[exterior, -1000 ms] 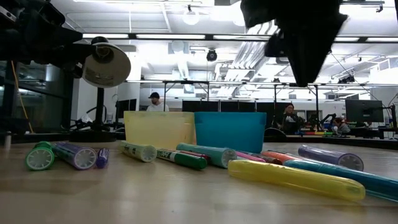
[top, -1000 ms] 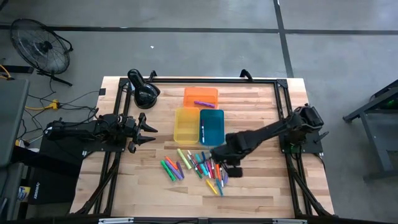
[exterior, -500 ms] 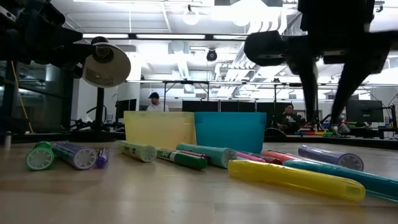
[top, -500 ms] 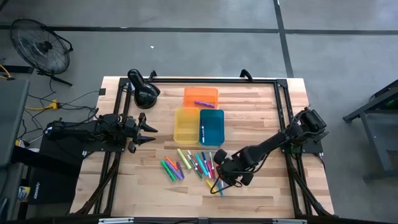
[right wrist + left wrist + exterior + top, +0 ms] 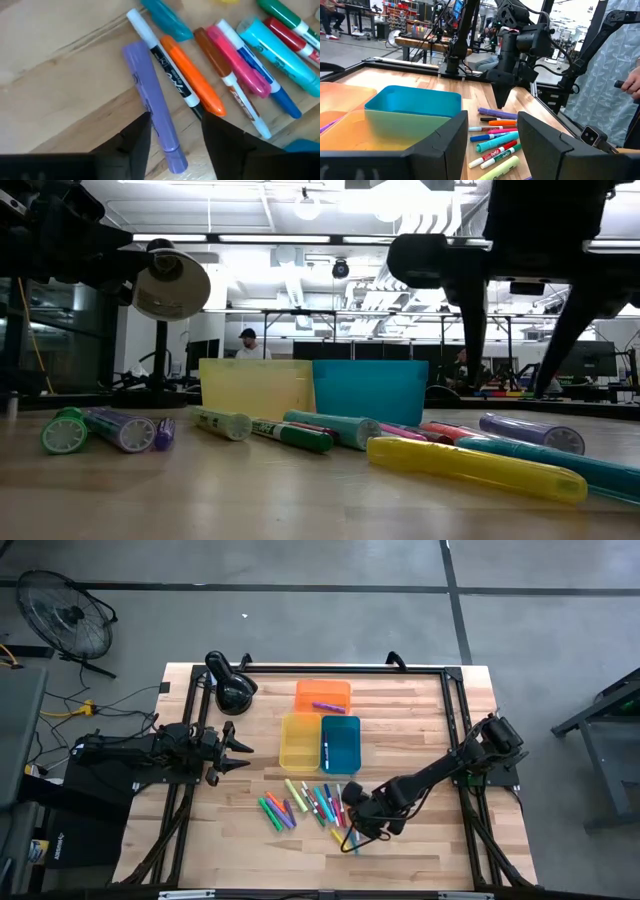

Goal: Pick & Place Markers
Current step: Put the right purple highlighter pen into the orange bin

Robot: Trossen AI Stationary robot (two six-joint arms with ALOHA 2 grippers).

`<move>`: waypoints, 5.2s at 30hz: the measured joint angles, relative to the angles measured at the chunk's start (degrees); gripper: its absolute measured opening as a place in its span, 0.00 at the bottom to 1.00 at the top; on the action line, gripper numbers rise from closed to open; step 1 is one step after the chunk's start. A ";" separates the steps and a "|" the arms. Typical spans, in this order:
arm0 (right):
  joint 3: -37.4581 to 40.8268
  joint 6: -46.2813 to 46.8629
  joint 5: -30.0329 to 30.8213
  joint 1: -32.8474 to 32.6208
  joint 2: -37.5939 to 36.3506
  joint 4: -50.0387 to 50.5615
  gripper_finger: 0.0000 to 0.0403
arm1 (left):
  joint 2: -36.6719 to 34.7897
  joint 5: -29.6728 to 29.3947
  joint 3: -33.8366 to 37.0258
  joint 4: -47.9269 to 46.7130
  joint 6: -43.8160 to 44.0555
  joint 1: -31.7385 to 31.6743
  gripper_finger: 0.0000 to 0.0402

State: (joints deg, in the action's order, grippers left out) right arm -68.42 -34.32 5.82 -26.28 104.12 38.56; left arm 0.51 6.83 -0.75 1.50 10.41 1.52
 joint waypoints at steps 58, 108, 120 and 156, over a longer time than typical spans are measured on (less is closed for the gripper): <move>-0.09 26.94 -11.64 2.43 6.19 2.64 0.13 | -0.02 0.02 0.00 0.00 -0.02 0.00 0.42; -0.17 17.39 -0.36 31.95 -14.34 -15.78 0.13 | -0.02 0.02 0.00 0.00 -0.02 0.00 0.42; -3.43 12.45 -5.18 43.65 -10.11 -24.24 0.13 | -0.02 0.00 0.00 0.00 0.00 0.00 0.42; -30.82 7.31 -6.09 52.52 20.39 1.45 0.22 | -0.01 0.02 0.00 0.00 -0.02 0.00 0.42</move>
State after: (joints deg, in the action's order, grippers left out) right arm -99.24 -27.00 -0.27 26.24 124.51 40.01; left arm 0.51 6.85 -0.75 1.50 10.40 1.52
